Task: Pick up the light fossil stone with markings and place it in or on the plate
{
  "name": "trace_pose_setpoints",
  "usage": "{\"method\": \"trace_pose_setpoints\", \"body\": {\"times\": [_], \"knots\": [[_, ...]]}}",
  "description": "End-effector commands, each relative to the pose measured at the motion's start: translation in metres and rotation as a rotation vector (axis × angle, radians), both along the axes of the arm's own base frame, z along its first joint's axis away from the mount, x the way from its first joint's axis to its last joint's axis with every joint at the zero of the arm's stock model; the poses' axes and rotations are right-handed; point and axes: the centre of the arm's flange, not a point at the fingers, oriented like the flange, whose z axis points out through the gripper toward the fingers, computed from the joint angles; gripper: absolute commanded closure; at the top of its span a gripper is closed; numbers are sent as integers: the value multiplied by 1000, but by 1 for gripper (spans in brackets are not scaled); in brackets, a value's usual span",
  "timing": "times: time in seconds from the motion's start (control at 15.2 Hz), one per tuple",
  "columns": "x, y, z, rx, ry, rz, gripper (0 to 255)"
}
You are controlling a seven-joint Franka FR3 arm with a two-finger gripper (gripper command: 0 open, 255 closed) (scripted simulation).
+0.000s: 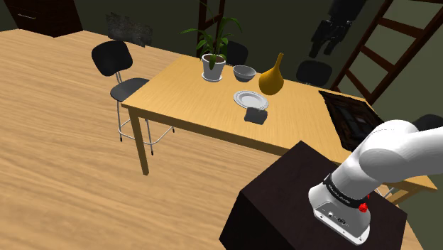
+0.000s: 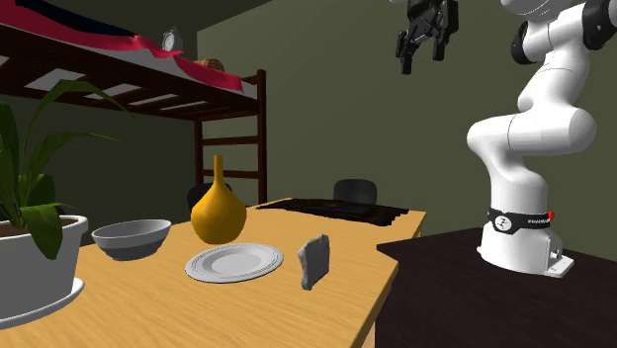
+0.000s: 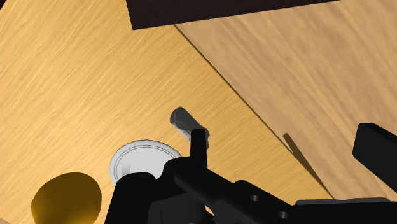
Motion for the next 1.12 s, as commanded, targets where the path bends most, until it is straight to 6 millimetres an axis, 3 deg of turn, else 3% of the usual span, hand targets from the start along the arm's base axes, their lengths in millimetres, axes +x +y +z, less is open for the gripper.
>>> {"method": "trace_pose_setpoints", "body": {"times": [0.0, 1.06], "knots": [[0, 0, 0, 0, 0, 0, 0], [92, -74, -178, 3, 35, 349, 0]]}}
